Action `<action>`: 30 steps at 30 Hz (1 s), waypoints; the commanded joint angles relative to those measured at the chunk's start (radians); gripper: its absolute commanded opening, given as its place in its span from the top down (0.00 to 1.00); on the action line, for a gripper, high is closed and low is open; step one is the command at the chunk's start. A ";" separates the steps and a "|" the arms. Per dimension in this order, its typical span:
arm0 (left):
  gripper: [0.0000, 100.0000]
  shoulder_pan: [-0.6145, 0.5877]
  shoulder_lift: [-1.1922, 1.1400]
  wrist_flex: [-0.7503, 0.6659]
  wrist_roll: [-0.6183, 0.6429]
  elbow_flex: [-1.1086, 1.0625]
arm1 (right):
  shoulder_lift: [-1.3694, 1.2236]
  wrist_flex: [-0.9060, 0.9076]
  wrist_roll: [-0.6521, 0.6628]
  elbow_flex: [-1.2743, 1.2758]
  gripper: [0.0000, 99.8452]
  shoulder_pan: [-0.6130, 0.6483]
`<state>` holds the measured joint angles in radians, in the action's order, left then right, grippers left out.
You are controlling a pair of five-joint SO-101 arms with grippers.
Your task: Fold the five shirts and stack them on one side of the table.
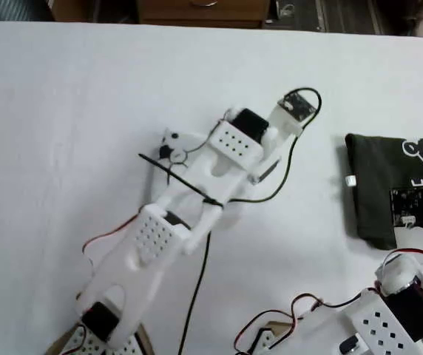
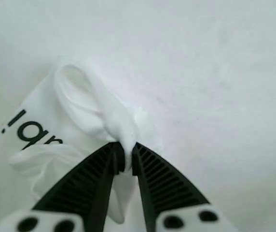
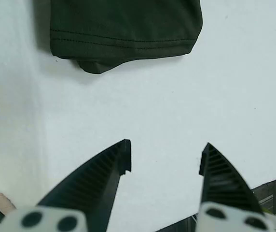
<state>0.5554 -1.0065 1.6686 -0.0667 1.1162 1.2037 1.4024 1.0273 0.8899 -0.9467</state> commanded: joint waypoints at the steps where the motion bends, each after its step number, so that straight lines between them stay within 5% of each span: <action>1: 0.92 0.000 0.009 0.000 0.000 0.041 | 0.019 -0.015 0.003 -0.005 0.76 -0.004; 5: 0.81 -0.005 0.035 0.035 -0.054 0.107 | 0.019 -0.012 0.005 -0.005 0.76 0.001; 10: 0.81 -0.023 0.106 0.107 -0.107 0.317 | 0.019 -0.012 0.005 -0.005 0.76 0.001; 22: 0.81 -0.371 0.029 0.110 -0.112 0.314 | 0.019 -0.013 0.005 -0.008 0.76 0.002; 30: 0.81 -0.313 -0.055 0.112 -0.109 0.239 | 0.018 -0.015 -0.002 -0.006 0.76 0.050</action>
<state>0.2041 -1.0710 1.7653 -0.1695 1.3525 1.2037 1.4024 1.0273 0.8899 -0.9191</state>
